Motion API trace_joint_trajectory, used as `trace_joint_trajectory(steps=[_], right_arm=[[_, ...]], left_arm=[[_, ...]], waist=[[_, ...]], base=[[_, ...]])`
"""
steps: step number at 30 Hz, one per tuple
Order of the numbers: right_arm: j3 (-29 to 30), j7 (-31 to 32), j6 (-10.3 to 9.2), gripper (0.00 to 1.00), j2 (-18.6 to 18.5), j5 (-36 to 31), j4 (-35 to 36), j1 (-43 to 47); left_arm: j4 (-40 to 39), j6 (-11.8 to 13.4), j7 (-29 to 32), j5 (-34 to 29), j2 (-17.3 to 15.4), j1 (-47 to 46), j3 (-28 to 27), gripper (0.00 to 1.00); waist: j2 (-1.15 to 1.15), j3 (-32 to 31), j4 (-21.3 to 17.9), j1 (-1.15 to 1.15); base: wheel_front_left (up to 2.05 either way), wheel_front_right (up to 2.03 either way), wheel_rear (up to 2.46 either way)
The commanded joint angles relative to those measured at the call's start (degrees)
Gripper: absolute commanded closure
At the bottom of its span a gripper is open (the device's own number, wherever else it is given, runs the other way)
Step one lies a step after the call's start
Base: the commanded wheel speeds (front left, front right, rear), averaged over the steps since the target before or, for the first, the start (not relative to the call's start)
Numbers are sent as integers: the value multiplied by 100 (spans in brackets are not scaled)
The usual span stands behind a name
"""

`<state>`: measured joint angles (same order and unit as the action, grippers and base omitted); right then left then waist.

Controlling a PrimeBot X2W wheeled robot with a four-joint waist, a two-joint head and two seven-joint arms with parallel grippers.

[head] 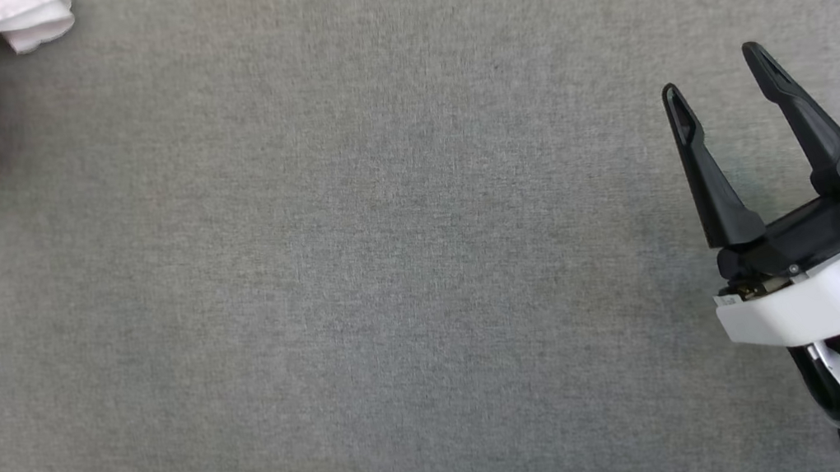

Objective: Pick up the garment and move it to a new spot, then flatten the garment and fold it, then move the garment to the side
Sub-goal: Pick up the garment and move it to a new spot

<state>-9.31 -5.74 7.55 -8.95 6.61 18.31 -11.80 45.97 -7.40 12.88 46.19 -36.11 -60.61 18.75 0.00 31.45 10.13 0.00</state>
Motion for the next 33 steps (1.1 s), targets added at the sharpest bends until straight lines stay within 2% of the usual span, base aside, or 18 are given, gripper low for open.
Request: trace_joint_trajectory(steps=[1, 6, 17, 22, 26, 33], right_arm=[[25, -80, -6, 0, 48, 62, -84, 15], [112, -296, -6, 0, 187, 129, -390, 152], [185, -606, -6, 0, 461, 242, -850, 414], [322, -689, -6, 0, 536, 255, -947, 520], [448, -730, -6, 0, 574, 261, -978, 558], [733, -760, -6, 0, 603, 294, -1018, 687]], left_arm=[[-92, -9, -299, -194, -124, -54, 78, 100], [-433, -9, -1062, -591, -335, -89, 449, 100], [-1597, -8, -1665, -1449, -370, -511, 1145, 100], [-2217, -7, -1792, -1672, -118, -795, 1391, 100], [-2660, -7, -1797, -1958, 6, -971, 1828, 100], [-2923, -8, -1629, -1871, 487, -623, 2542, 100]], waist=[[0, -432, -92, 0], [0, -967, -183, 0], [0, -1861, -551, 0], [0, -2104, -823, 0], [0, -2201, -1128, 0], [0, -2260, -1557, 0]], base=[[0, 0, 0], [0, 0, 0], [0, 0, 0], [0, 0, 0], [0, 0, 0], [0, 0, 0]])
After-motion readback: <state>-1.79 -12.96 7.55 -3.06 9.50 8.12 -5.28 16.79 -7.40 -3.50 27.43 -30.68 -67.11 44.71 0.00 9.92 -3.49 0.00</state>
